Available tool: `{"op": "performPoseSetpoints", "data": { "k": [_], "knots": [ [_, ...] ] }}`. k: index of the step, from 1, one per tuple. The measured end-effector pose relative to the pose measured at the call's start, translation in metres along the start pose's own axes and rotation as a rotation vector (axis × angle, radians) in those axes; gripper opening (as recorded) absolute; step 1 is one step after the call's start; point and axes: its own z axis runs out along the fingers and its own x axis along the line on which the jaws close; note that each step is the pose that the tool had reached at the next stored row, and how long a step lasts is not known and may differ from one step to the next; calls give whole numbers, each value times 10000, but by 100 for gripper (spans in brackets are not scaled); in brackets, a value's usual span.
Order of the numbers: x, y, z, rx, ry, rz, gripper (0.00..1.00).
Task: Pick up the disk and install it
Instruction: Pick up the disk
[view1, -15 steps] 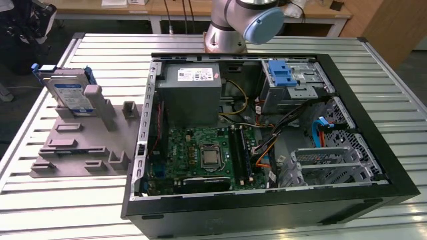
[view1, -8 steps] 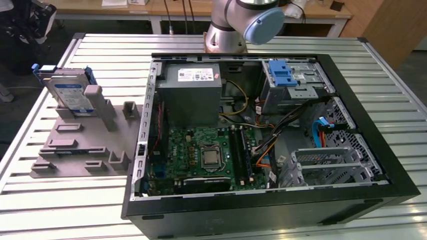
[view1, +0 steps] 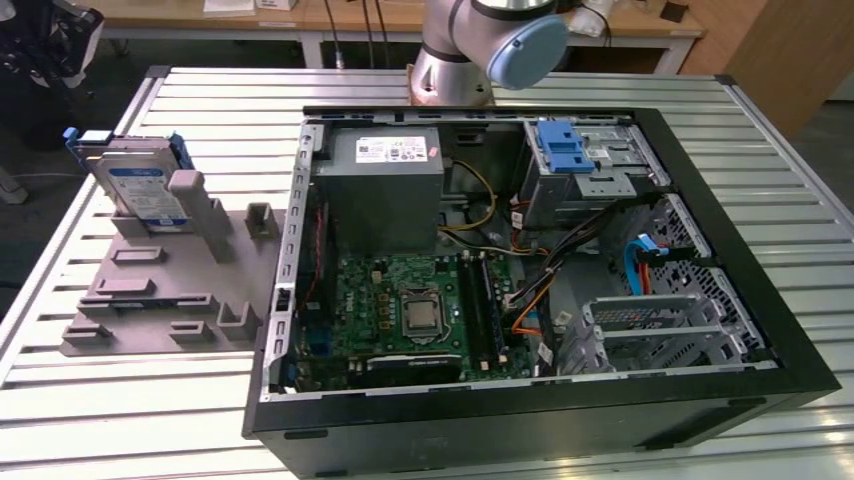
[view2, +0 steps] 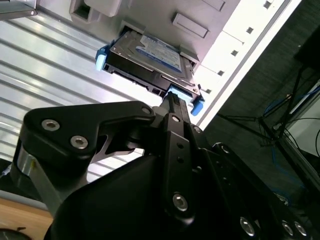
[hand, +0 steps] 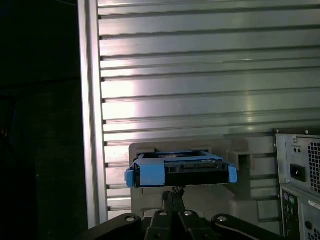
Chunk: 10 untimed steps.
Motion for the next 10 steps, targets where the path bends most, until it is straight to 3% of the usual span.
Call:
{"op": "performPoseSetpoints", "data": {
  "k": [10],
  "knots": [
    [6, 0, 0, 0, 0, -20, 11]
  ]
}}
